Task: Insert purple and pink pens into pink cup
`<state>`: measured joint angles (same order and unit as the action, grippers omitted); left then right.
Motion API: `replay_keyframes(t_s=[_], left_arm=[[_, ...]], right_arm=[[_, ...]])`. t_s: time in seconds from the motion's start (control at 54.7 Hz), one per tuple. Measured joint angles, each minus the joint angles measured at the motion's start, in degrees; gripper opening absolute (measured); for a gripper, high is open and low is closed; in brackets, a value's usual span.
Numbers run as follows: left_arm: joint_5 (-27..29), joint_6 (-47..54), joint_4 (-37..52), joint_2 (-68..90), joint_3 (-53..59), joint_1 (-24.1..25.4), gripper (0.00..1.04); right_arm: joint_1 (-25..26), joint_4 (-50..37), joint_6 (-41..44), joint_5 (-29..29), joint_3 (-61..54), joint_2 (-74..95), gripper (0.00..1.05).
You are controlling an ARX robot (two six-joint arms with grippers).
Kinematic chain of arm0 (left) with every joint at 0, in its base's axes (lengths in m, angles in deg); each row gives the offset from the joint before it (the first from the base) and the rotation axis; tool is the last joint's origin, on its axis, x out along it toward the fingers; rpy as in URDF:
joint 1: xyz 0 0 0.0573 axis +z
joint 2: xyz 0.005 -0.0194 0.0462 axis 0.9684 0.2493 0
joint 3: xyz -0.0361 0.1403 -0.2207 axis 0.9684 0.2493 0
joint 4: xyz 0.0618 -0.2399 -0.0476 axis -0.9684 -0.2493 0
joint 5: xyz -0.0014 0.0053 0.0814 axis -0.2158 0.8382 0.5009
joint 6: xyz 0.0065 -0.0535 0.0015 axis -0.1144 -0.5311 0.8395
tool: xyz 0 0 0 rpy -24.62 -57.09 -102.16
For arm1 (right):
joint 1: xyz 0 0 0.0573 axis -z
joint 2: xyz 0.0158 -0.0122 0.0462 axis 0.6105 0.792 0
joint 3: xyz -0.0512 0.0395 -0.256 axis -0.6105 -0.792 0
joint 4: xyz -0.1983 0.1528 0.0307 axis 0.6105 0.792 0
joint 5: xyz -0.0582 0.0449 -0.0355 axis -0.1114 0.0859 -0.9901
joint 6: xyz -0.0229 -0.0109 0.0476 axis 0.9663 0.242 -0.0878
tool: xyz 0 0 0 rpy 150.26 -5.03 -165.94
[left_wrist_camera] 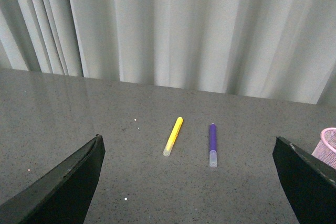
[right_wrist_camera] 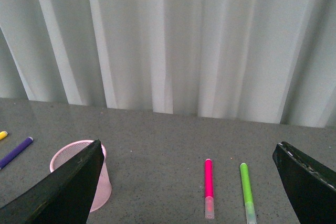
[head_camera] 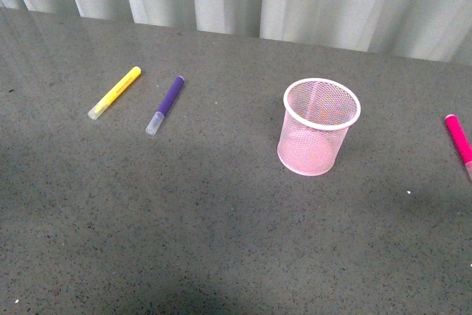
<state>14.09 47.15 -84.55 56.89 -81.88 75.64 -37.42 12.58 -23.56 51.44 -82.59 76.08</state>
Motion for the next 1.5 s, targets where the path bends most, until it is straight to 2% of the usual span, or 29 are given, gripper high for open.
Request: replay_keyframes(t_s=[1.499], left_arm=[[0.8, -0.2, -0.6, 0.5, -0.1, -0.5, 0.98]], right_arm=[[0.0, 0.0, 0.0, 0.0, 0.0, 0.0, 0.98]])
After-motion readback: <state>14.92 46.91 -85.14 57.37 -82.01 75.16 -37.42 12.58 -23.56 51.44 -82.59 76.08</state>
